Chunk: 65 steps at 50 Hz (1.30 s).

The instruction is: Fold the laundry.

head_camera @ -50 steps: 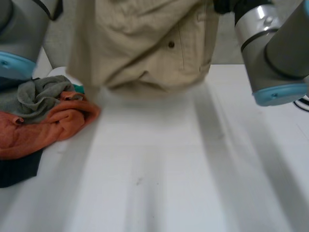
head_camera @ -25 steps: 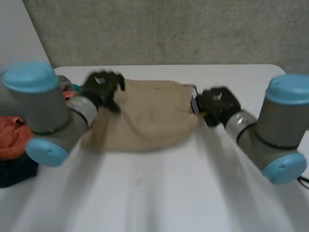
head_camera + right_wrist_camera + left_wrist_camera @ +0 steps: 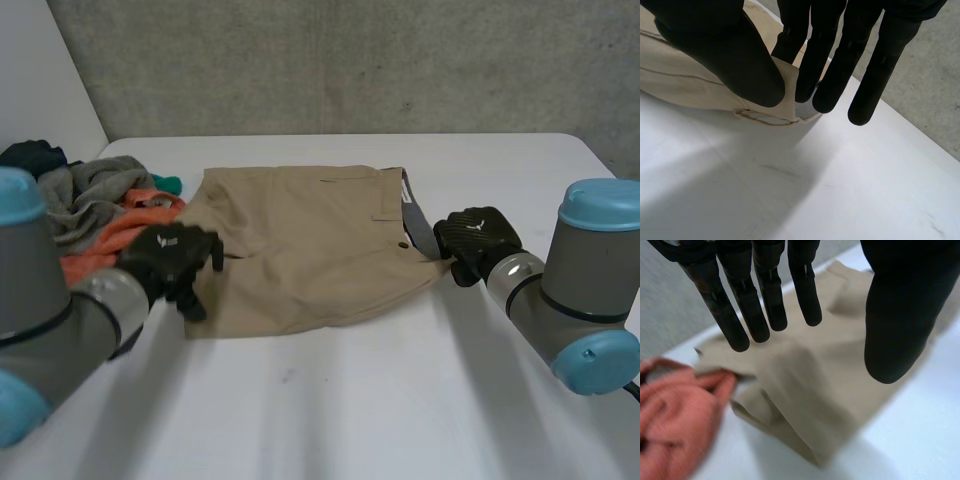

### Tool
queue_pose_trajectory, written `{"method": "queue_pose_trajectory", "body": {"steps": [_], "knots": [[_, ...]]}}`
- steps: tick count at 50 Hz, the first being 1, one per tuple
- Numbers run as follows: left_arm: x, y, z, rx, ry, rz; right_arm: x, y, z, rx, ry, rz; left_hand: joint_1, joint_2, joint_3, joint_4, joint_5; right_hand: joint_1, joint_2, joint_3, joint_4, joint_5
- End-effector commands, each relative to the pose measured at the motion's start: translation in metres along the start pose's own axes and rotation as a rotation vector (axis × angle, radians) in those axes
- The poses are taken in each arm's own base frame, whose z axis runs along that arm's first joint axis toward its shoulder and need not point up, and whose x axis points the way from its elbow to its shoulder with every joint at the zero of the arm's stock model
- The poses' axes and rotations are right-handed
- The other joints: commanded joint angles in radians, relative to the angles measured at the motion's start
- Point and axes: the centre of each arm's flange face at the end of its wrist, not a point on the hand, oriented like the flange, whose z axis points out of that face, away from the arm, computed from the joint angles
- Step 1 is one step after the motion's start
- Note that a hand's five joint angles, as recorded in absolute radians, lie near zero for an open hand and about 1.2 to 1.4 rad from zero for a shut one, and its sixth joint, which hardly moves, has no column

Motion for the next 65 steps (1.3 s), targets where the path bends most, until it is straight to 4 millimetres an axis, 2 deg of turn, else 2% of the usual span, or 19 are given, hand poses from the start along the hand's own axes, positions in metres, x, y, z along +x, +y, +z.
{"method": "queue_pose_trajectory", "body": {"steps": [1, 8, 18, 26, 27, 29, 33, 38, 42, 46, 47, 48, 50, 51, 54, 57, 59, 61, 65], "knots": [[0.005, 0.033, 0.01, -0.056, 0.038, 0.023, -0.008, -0.001, -0.001, 0.011, -0.014, -0.009, 0.098, 0.106, 0.107, 0.102, 0.105, 0.298, 0.225, 0.207, 0.199, 0.206], [-0.002, 0.044, 0.037, -0.082, 0.01, 0.04, -0.011, 0.002, -0.002, 0.0, -0.016, -0.012, 0.051, 0.059, 0.06, 0.055, 0.058, 0.298, 0.225, 0.207, 0.199, 0.206], [-0.003, 0.055, 0.054, -0.116, -0.009, 0.11, -0.008, 0.004, -0.001, 0.0, -0.007, -0.01, 0.063, 0.07, 0.071, 0.066, 0.07, 0.298, 0.225, 0.207, 0.199, 0.206], [-0.006, 0.054, 0.065, -0.07, -0.04, 0.167, -0.009, 0.003, -0.002, 0.005, -0.007, -0.012, 0.447, 0.454, 0.455, 0.45, 0.454, 0.298, 0.225, 0.207, 0.199, 0.206], [-0.005, 0.054, 0.067, -0.058, -0.044, 0.176, -0.009, 0.004, -0.002, 0.005, -0.007, -0.012, 0.633, 0.641, 0.642, 0.637, 0.64, 0.298, 0.225, 0.207, 0.199, 0.206], [-0.005, 0.054, 0.069, -0.049, -0.049, 0.185, -0.008, 0.003, -0.003, 0.006, -0.003, -0.012, 0.769, 0.777, 0.778, 0.773, 0.776, 0.298, 0.225, 0.207, 0.199, 0.206], [-0.006, 0.049, 0.067, -0.043, -0.07, 0.196, -0.005, -0.002, -0.005, 0.012, 0.011, -0.013, 0.77, 0.778, 0.779, 0.774, 0.777, 0.298, 0.225, 0.207, 0.199, 0.206], [-0.005, 0.031, 0.049, -0.018, -0.069, 0.185, -0.002, -0.015, -0.012, 0.039, 0.014, -0.028, 0.77, 0.778, 0.779, 0.774, 0.777, 0.298, 0.225, 0.207, 0.199, 0.206], [-0.004, 0.015, 0.025, -0.016, -0.039, 0.163, -0.005, -0.022, -0.025, 0.002, -0.018, -0.109, 0.77, 0.778, 0.779, 0.774, 0.777, 0.298, 0.225, 0.207, 0.199, 0.206], [0.001, 0.006, -0.014, -0.094, 0.012, 0.16, -0.006, -0.022, -0.05, -0.115, -0.078, -0.272, 0.77, 0.778, 0.779, 0.774, 0.777, 0.298, 0.225, 0.207, 0.199, 0.206], [0.004, 0.004, -0.033, -0.142, 0.039, 0.17, -0.006, -0.019, -0.065, -0.191, -0.125, -0.343, 0.77, 0.778, 0.779, 0.774, 0.777, 0.298, 0.225, 0.207, 0.199, 0.206], [0.006, 0.003, -0.044, -0.166, 0.055, 0.177, -0.007, -0.016, -0.074, -0.236, -0.154, -0.377, 0.77, 0.778, 0.779, 0.774, 0.777, 0.298, 0.225, 0.207, 0.199, 0.206], [0.01, 0.005, -0.064, -0.231, 0.087, 0.19, -0.008, -0.01, -0.092, -0.323, -0.217, -0.436, 0.77, 0.778, 0.779, 0.774, 0.777, 0.298, 0.225, 0.207, 0.199, 0.206], [0.016, 0.008, -0.082, -0.29, 0.128, 0.204, -0.008, -0.004, -0.109, -0.393, -0.281, -0.49, 0.77, 0.778, 0.779, 0.774, 0.777, 0.298, 0.225, 0.207, 0.199, 0.206], [0.028, 0.014, -0.102, -0.349, 0.213, 0.228, -0.006, -0.004, -0.122, -0.399, -0.333, -0.572, 0.77, 0.778, 0.779, 0.774, 0.777, 0.298, 0.225, 0.207, 0.199, 0.206], [0.033, 0.016, -0.101, -0.334, 0.234, 0.239, -0.006, -0.009, -0.121, -0.345, -0.322, -0.577, 0.77, 0.778, 0.779, 0.774, 0.777, 0.298, 0.225, 0.207, 0.199, 0.206], [0.031, 0.017, -0.091, -0.308, 0.213, 0.247, -0.005, -0.012, -0.115, -0.307, -0.299, -0.54, 0.77, 0.778, 0.779, 0.774, 0.777, 0.298, 0.225, 0.207, 0.199, 0.206], [0.029, 0.017, -0.081, -0.294, 0.19, 0.253, -0.004, -0.012, -0.109, -0.301, -0.282, -0.511, 0.77, 0.778, 0.779, 0.774, 0.777, 0.298, 0.225, 0.207, 0.199, 0.206], [0.02, 0.014, -0.047, -0.24, 0.106, 0.265, -0.002, -0.009, -0.093, -0.302, -0.241, -0.447, 0.77, 0.778, 0.779, 0.774, 0.777, 0.298, 0.225, 0.207, 0.199, 0.206]]}}
